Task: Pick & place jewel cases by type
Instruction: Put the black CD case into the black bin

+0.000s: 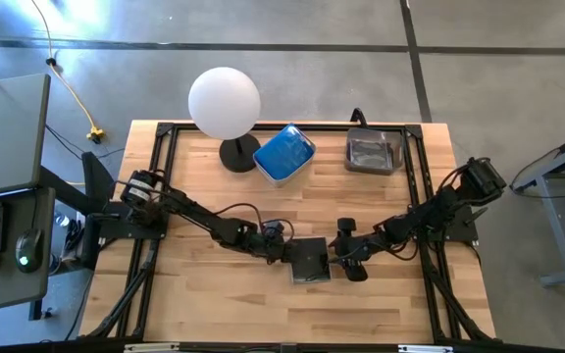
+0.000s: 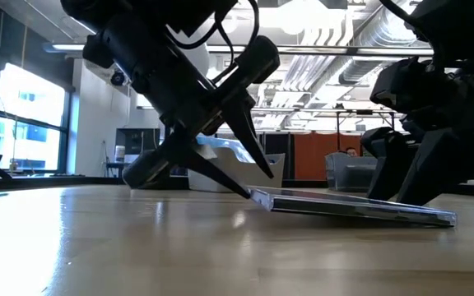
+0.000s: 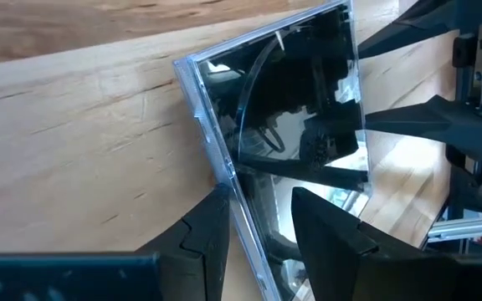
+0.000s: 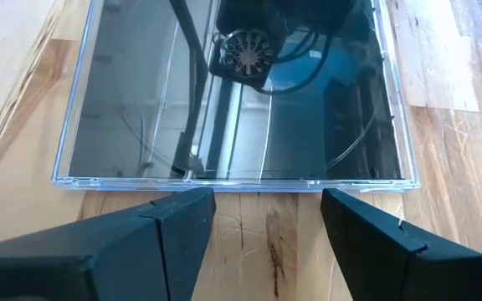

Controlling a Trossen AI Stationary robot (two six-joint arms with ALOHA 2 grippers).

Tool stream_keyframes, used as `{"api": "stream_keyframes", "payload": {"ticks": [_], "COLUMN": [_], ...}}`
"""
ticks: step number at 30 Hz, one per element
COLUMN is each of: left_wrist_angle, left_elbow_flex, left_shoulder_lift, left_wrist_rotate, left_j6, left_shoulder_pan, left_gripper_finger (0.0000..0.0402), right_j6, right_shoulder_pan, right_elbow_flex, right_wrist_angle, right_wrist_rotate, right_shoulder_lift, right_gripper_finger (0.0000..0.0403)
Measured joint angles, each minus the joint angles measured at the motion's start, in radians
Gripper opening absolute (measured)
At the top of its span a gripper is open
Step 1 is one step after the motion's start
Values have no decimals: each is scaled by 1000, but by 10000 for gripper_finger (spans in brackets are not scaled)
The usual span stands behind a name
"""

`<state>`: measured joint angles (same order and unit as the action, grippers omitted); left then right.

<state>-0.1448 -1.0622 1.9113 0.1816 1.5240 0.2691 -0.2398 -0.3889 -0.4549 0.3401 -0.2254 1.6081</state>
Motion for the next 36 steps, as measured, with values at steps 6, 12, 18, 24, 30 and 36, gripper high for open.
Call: {"api": "stream_keyframes", "payload": {"ticks": [6,12,18,24,30,36], "left_wrist_angle": [0,62,219,353,361,328], "left_elbow_flex": [0,-34,-124,-221,-371,-404], "left_shoulder_lift": [-3,-5,-8,-11,-17,-4], "left_wrist_rotate": [4,-5,-20,-40,7,-10], "left_j6": [-15,-77,-162,-200,-281,-426], "left_shoulder_pan": [0,-1,-13,-27,-29,-53], "left_gripper_finger": [124,124,124,124,123,123], "right_j6": [0,3,9,8,18,13], "right_shoulder_pan": [0,1,1,2,4,5], "right_elbow_flex": [0,0,0,0,-5,-5], "right_wrist_angle": [0,0,0,0,15,41], "right_wrist_rotate": [-2,-1,0,5,-1,-69], "right_shoulder_lift": [0,0,1,1,4,6], "right_gripper_finger": [220,220,220,220,220,220]}}
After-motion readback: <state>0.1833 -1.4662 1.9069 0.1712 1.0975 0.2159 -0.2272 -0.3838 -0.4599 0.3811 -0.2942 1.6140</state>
